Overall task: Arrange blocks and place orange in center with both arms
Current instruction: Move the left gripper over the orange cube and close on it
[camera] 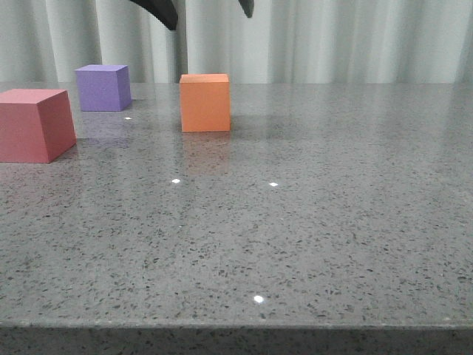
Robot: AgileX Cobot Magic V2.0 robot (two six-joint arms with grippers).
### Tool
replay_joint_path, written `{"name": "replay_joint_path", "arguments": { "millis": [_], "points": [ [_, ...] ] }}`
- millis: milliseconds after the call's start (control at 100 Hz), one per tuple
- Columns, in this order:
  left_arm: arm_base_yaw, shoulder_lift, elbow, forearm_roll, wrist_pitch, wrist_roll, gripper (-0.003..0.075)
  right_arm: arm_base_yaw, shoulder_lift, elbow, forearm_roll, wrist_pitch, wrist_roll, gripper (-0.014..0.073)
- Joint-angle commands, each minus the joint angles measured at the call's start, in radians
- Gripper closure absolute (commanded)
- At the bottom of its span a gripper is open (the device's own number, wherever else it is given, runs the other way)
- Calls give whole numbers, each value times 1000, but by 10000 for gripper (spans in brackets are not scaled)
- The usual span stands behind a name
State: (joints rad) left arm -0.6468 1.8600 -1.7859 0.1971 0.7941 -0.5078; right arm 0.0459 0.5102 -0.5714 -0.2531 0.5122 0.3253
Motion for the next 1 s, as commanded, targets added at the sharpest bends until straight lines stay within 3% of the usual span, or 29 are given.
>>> {"name": "replay_joint_path", "arguments": {
  "millis": [0,160,880,990],
  "points": [
    [-6,-26,-46,65,-39,-57,102,-3,0,-25,-24,-67,-8,660],
    [-6,4,-46,149,-39,-144,102,-3,0,-25,-24,-67,-8,660],
    [-6,121,-46,149,-64,-144,105,-3,0,-25,-24,-67,-8,660],
    [-6,121,-46,150,-62,-144,193,-3,0,-25,-24,-67,-8,660]
  ]
}}
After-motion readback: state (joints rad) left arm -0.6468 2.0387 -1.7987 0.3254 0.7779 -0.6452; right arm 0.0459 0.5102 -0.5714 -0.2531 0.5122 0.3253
